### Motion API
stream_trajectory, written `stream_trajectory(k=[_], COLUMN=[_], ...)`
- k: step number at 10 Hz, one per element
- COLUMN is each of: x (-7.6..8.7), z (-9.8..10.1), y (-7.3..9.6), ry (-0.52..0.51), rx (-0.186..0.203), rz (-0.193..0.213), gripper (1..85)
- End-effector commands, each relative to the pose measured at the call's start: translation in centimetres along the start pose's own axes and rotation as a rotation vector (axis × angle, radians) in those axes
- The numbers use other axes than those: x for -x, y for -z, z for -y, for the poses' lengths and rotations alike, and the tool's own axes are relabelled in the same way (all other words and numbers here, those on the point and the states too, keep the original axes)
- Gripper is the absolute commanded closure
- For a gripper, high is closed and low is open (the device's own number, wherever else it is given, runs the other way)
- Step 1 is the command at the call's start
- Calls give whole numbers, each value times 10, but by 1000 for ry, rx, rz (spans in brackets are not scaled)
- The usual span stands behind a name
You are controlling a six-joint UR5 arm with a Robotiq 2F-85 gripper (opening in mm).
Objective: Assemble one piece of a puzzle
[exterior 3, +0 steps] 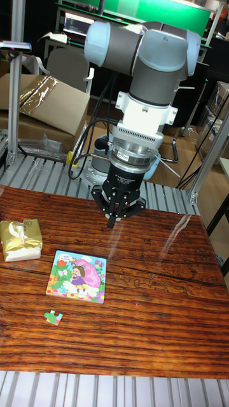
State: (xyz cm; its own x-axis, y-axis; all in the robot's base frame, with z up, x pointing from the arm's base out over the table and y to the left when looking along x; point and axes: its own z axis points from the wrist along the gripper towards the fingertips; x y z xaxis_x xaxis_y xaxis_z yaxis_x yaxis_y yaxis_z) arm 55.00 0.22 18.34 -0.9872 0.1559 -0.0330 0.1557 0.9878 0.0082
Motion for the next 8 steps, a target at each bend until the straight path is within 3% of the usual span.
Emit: stream_trajectory(k=[1, 3, 8], x=[4, 3, 4], z=[6, 9, 30], y=[-4, -10, -15], ry=[48, 73, 167], rx=[26, 41, -18], rz=[26, 40, 36], gripper=[843, 843, 843])
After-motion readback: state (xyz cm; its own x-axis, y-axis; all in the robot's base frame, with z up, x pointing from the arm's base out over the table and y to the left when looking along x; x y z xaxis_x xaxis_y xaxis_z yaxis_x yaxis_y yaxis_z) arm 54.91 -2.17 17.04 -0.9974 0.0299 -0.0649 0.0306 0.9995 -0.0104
